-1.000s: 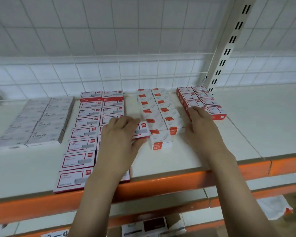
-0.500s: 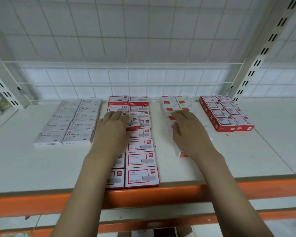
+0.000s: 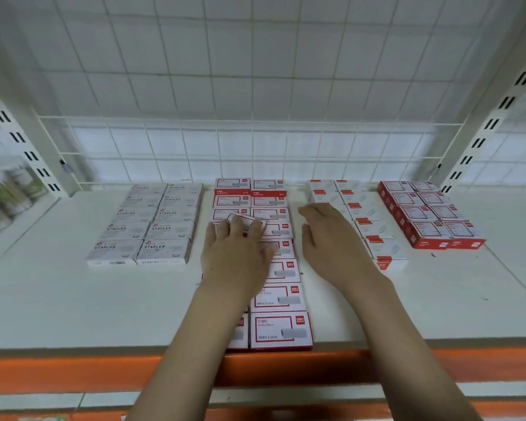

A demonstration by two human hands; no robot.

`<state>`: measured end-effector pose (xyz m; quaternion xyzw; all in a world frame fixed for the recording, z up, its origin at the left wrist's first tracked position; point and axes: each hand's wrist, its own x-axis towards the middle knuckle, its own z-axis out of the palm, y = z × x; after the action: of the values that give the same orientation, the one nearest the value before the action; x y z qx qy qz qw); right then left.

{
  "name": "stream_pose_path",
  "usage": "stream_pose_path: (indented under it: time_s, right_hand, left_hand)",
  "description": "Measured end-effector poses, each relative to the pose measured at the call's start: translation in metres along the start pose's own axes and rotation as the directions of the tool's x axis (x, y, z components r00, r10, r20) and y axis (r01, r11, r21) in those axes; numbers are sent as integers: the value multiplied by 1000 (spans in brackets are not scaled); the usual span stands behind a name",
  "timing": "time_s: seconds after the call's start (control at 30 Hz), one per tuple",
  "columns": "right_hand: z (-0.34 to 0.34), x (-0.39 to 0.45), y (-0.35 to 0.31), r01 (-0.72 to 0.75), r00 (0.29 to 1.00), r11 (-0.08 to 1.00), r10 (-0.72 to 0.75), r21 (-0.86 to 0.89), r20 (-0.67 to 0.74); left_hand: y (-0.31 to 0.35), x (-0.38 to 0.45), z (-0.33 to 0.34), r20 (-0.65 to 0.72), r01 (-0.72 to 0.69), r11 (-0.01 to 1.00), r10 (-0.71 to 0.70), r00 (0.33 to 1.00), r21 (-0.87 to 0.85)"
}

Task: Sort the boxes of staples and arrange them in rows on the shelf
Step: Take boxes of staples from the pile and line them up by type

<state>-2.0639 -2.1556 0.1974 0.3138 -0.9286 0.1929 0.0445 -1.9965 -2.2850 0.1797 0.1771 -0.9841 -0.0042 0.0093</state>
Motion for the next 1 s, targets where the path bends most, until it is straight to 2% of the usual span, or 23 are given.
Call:
stream_pose_path:
  time_s: [0.27, 0.77, 1.0]
  right_hand:
    - [-1, 7, -4, -9, 999, 1000, 9, 5, 52]
    - [6, 12, 14, -44, 999, 999, 44, 5, 0]
    - [1, 5, 27, -50, 997, 999, 51, 15, -57]
  left_hand:
    - [-12, 38, -1, 57, 78, 995, -82, 995, 62]
    - [-5, 67, 1, 69, 164, 982, -171, 983, 91]
    - [3, 76, -1, 58, 204, 978, -207, 977, 52]
